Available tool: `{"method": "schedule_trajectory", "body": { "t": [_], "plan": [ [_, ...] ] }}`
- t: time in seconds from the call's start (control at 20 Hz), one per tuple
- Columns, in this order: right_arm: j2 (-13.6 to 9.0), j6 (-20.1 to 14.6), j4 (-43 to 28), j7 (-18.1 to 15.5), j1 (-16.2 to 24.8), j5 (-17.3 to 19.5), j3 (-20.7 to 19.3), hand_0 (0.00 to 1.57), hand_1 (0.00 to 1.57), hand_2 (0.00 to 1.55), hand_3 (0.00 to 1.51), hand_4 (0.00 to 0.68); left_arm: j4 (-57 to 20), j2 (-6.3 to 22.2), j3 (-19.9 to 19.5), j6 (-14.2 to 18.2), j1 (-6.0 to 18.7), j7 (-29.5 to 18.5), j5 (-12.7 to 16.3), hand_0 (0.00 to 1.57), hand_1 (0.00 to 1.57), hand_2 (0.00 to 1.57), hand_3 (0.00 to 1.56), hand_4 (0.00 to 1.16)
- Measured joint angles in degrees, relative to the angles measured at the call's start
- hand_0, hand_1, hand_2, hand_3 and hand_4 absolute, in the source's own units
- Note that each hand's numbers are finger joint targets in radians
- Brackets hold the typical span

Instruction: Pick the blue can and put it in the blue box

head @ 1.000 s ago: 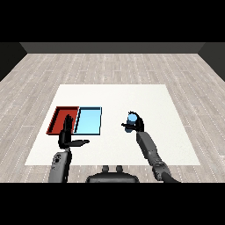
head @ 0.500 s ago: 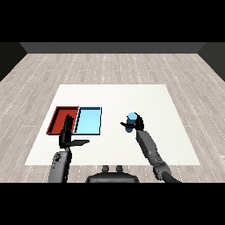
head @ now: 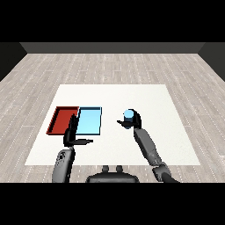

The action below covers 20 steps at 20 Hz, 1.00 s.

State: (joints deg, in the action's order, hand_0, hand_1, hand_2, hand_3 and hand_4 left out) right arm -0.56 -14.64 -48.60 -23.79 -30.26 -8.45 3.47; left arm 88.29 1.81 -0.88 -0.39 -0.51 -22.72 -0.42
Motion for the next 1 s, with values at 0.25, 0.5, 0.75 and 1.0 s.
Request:
{"method": "schedule_trajectory", "body": {
  "t": [0.25, 0.5, 0.75, 1.0],
  "plan": [
    [0.39, -1.42, -4.35, 2.09, -0.88, -0.80, 3.13, 1.45, 1.45, 1.47, 1.36, 0.534, -1.10, -0.49, 1.95, -0.70, 0.85, 0.13, 0.34, 0.00, 0.00, 0.00, 0.00, 0.00],
    [0.20, -1.28, -10.05, 4.44, 0.12, -0.14, 4.83, 1.44, 1.44, 1.47, 1.34, 0.563, 0.35, -1.41, 5.90, 1.70, 2.00, 2.99, 0.02, 0.00, 0.00, 0.00, 0.00, 0.00],
    [-0.93, 1.18, -16.66, 7.17, 4.04, 1.43, 4.58, 1.44, 1.44, 1.47, 1.34, 0.563, -0.22, -1.59, 6.74, 2.34, 3.53, 3.71, 0.23, 0.00, 0.00, 0.00, 0.00, 0.00],
    [-1.76, 3.79, -19.39, 7.69, 5.46, 1.88, 3.38, 1.47, 1.47, 1.47, 1.37, 0.565, -2.63, -1.74, 10.02, 4.64, 6.09, 4.00, 1.53, 0.00, 0.00, 0.00, 0.00, 0.00]
  ]
}}
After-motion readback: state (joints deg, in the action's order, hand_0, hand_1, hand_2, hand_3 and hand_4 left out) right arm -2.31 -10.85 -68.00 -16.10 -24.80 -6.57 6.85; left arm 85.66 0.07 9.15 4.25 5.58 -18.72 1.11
